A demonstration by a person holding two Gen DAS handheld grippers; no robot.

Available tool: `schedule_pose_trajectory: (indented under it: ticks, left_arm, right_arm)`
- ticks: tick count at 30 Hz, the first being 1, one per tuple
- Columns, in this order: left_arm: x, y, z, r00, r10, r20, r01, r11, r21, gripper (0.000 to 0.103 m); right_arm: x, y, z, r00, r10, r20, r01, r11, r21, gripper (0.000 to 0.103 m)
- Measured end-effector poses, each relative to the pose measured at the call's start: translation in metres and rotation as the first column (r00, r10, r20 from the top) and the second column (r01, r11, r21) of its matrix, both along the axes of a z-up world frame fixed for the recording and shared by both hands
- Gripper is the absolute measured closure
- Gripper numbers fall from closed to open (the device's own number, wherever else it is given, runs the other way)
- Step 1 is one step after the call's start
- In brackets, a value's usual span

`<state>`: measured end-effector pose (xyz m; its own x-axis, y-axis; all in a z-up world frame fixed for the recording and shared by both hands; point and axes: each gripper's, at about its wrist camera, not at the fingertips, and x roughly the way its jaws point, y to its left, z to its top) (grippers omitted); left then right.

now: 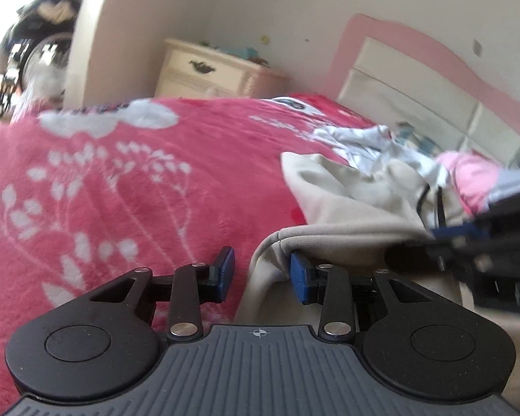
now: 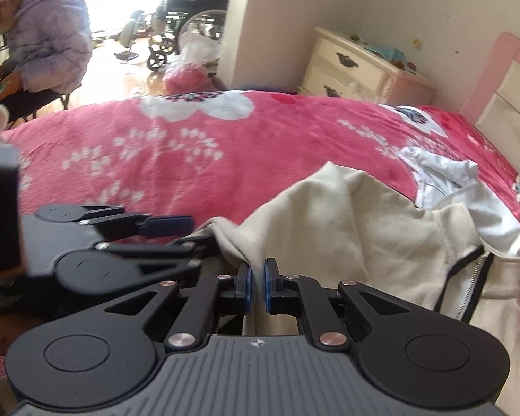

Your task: Fold clothes

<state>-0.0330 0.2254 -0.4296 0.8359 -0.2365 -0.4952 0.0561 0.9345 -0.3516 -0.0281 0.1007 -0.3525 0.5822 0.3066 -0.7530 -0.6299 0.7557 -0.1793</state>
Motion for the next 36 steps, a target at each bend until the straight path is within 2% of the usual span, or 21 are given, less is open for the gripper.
schedule_pose_trajectory:
  ticks: [4,7,12,17,21,22,24,25,27,30,33,36]
  left_arm:
    - [0.004,0.011,-0.005,0.999,0.037,-0.032,-0.039,0.997,-0.069,0.074]
    - [0.004,0.014,-0.004,0.999,0.04,-0.035,-0.043,0.995,-0.095,0.073]
    - [-0.001,0.014,0.0,0.998,-0.063,0.007,0.064,0.992,-0.111,0.071]
    - [-0.004,0.005,0.003,0.987,-0.159,0.028,0.161,0.985,-0.062,0.07]
    - [-0.005,-0.006,0.003,0.982,-0.187,-0.003,0.187,0.982,0.029,0.07]
    - [-0.005,-0.01,0.004,0.981,-0.193,-0.006,0.193,0.979,0.066,0.07]
    - [-0.004,-0.011,0.002,0.986,-0.164,-0.018,0.164,0.982,0.092,0.071]
    - [-0.004,-0.011,0.002,0.989,-0.148,-0.024,0.149,0.983,0.104,0.075]
    - [-0.002,0.001,0.0,0.997,-0.077,-0.019,0.078,0.996,0.04,0.075]
    - [0.001,0.028,-0.007,0.999,-0.003,-0.039,-0.003,0.987,-0.158,0.075]
    - [0.002,0.03,-0.009,0.999,0.015,-0.042,-0.023,0.983,-0.181,0.076]
    - [0.004,0.033,-0.009,0.998,0.026,-0.051,-0.036,0.979,-0.199,0.078]
  right_arm:
    - [-0.003,0.003,-0.017,0.998,0.009,-0.055,-0.011,0.999,-0.042,0.093]
    - [-0.002,-0.002,-0.026,0.999,-0.021,-0.046,0.018,0.996,-0.084,0.093]
    - [0.014,-0.025,-0.012,0.99,-0.137,-0.039,0.136,0.99,-0.029,0.093]
    - [0.021,-0.036,-0.007,0.983,-0.178,-0.038,0.178,0.984,-0.007,0.093]
    - [0.022,-0.04,-0.007,0.983,-0.18,-0.039,0.18,0.984,0.001,0.093]
    - [0.023,-0.041,-0.008,0.983,-0.18,-0.041,0.18,0.984,0.002,0.093]
    - [0.024,-0.043,-0.008,0.983,-0.181,-0.043,0.181,0.983,0.005,0.093]
    - [0.024,-0.044,-0.009,0.983,-0.18,-0.046,0.18,0.984,0.006,0.093]
    - [0.023,-0.044,-0.011,0.983,-0.178,-0.055,0.178,0.984,0.007,0.093]
    - [0.02,-0.042,-0.014,0.982,-0.172,-0.073,0.173,0.985,0.015,0.093]
    - [0.016,-0.037,-0.017,0.984,-0.155,-0.086,0.157,0.987,0.021,0.093]
    - [0.004,-0.03,-0.02,0.991,-0.074,-0.116,0.079,0.996,0.041,0.093]
